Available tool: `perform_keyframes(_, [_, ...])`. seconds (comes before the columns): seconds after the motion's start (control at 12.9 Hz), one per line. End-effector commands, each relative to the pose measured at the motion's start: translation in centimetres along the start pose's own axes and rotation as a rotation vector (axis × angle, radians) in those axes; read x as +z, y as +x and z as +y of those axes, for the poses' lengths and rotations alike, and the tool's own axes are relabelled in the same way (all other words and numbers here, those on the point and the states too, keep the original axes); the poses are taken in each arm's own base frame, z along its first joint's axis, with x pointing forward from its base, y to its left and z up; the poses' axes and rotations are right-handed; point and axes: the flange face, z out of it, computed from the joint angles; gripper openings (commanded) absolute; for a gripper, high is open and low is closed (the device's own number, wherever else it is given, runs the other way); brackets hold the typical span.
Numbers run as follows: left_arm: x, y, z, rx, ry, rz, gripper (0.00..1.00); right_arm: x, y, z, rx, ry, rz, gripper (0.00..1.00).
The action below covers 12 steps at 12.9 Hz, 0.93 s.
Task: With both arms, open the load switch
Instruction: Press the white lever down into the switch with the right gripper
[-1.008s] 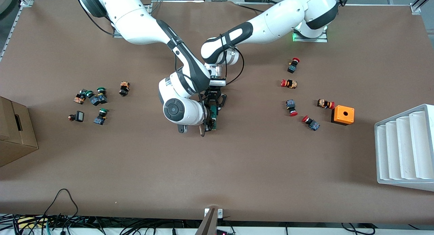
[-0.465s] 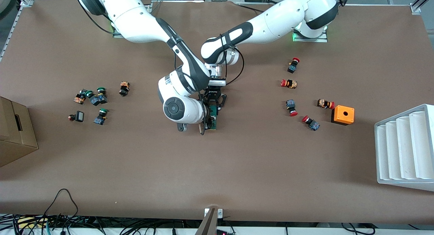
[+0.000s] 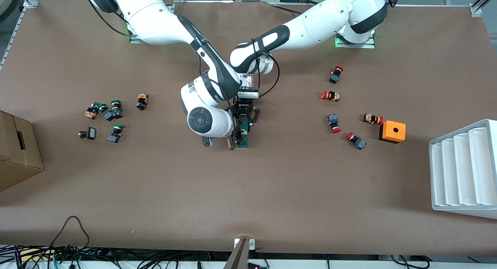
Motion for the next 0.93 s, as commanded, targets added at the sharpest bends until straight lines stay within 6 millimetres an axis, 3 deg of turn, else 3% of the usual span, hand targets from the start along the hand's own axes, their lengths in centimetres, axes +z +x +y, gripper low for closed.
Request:
perform_keyframes(0.0, [1.3, 0.0, 0.3, -0.022, -0.015, 0.014, 0.21, 0.0, -0.4, 1.0, -0.015, 0.003, 0.01, 0.32])
perform_keyframes(0.85, [1.3, 0.0, 0.3, -0.023, -0.015, 0.012, 0.21, 1.2, -0.8, 0.9, -0.018, 0.023, 0.017, 0.26])
